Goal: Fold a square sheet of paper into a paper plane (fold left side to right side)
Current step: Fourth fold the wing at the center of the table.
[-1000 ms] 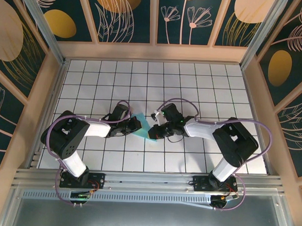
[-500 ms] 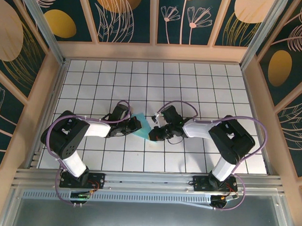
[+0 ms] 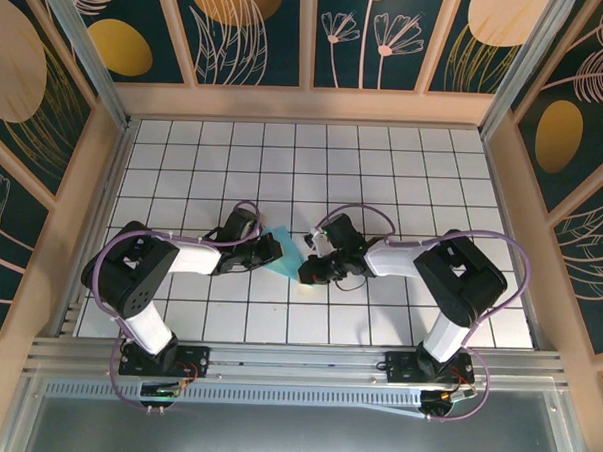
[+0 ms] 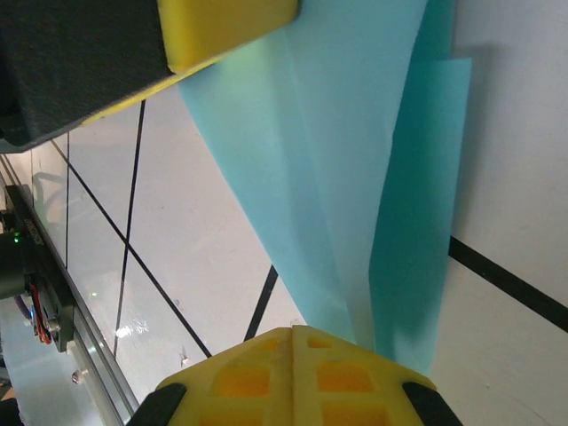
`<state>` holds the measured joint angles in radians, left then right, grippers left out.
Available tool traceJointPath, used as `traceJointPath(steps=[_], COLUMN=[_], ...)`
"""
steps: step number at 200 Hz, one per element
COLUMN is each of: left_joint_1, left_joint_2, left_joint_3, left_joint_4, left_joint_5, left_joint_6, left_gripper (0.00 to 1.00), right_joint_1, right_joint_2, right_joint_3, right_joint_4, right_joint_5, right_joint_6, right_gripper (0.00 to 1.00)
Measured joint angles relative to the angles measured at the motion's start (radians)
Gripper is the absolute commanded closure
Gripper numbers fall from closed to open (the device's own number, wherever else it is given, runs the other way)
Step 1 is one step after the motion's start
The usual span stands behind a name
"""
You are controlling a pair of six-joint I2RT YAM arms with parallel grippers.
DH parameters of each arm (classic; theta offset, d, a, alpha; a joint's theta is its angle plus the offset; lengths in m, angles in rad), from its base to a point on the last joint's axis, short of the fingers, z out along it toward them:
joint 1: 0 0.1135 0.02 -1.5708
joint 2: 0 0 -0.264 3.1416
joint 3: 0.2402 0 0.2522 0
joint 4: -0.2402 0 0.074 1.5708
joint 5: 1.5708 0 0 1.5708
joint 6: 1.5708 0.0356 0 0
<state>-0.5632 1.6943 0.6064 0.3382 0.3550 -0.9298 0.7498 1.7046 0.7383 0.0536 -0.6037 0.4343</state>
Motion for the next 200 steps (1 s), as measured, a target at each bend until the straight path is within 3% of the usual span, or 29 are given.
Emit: traceJointPath(steps=[200], left_joint_1=[0.0], left_joint_2=[0.0], left_joint_3=[0.0], left_joint_4=[-0.001], left_joint_5=[0.0], left_joint_6=[0.003], left_gripper=[0.94], right_joint_1=[-0.017], right_joint_2=[0.0], right_joint_3=[-0.024], right_joint_4=[0.004], right_joint_5=[0.02], right_joint_6=[0.018], right_gripper=[1.0])
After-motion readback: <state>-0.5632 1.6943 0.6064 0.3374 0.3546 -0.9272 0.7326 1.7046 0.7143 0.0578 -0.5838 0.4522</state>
